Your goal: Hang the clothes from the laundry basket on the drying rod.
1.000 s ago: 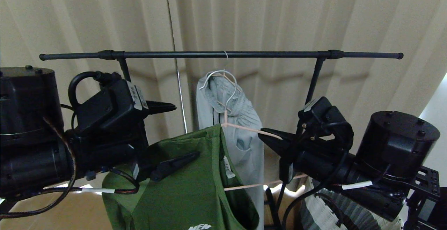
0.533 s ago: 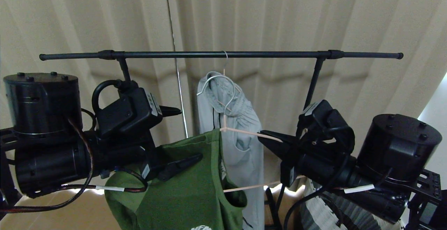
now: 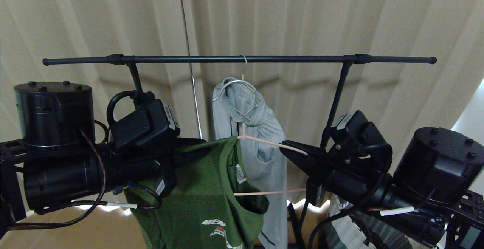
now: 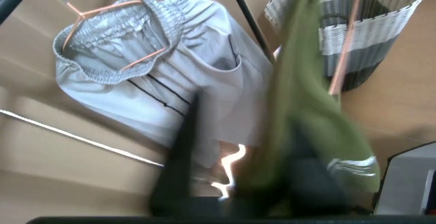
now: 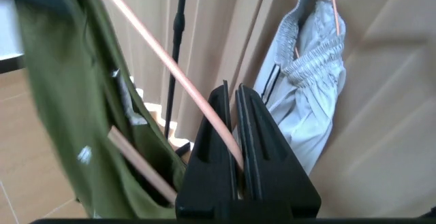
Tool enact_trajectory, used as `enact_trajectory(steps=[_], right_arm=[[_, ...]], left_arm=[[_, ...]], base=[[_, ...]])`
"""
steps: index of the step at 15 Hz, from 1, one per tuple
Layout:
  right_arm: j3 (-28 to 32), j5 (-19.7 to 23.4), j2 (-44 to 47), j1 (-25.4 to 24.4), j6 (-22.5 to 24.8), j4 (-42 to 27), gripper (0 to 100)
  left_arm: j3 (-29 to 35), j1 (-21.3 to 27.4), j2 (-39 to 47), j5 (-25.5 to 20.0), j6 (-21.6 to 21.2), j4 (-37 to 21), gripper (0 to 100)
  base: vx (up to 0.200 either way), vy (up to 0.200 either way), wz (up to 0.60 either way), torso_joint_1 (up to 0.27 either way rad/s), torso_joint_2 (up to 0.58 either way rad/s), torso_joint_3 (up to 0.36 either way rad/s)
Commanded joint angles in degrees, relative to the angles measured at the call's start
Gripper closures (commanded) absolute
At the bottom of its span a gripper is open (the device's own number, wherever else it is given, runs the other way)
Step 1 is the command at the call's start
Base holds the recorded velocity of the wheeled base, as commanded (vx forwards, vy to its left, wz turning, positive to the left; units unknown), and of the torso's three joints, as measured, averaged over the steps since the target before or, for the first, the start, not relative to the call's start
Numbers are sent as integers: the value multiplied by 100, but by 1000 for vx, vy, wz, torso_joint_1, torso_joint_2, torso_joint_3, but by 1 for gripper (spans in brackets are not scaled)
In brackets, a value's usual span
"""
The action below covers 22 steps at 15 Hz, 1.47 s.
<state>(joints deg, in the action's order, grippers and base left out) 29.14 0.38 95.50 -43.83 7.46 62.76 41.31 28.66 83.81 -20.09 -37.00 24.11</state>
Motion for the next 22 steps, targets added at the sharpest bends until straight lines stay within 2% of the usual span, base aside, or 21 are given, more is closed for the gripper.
enact_trajectory(steps=[1,6,7,8,10,12,14,16,19,22], right_arm=[[-4,147,-23,-3,1,17,100],[-154,191,-93,-3,45,8,100],[-224,173,-111,-3,63,8,0],[-259,156,-181,14,80,8,0],[-417,138,-436,129,80,8,0],[-611,173,-664,164,71,8,0],[-874,200,-673,155,71,0,0],[-1121,217,-462,129,71,-18,0],[-989,208,100,129,63,0,0],[-523,173,584,137,45,8,0]], left_arm=[[-1,-1,48,5,8,14,100],[-44,-45,30,23,8,58,100],[-106,-45,13,31,0,146,100],[-194,-62,21,128,8,357,100],[-291,-62,83,884,52,762,100],[-273,-54,136,1517,202,805,100],[-220,-18,144,1552,474,814,100],[-229,34,118,1552,729,1148,100],[-308,43,100,1543,756,1693,100],[-343,87,39,1534,756,1764,100]], base=[[0,0,0,0,0,0],[0,0,0,0,0,0],[0,0,0,0,0,0],[0,0,0,0,0,0],[0,0,0,0,0,0],[0,0,0,0,0,0],[0,0,0,0,0,0],[0,0,0,0,0,0],[0,0,0,0,0,0],[0,0,0,0,0,0]])
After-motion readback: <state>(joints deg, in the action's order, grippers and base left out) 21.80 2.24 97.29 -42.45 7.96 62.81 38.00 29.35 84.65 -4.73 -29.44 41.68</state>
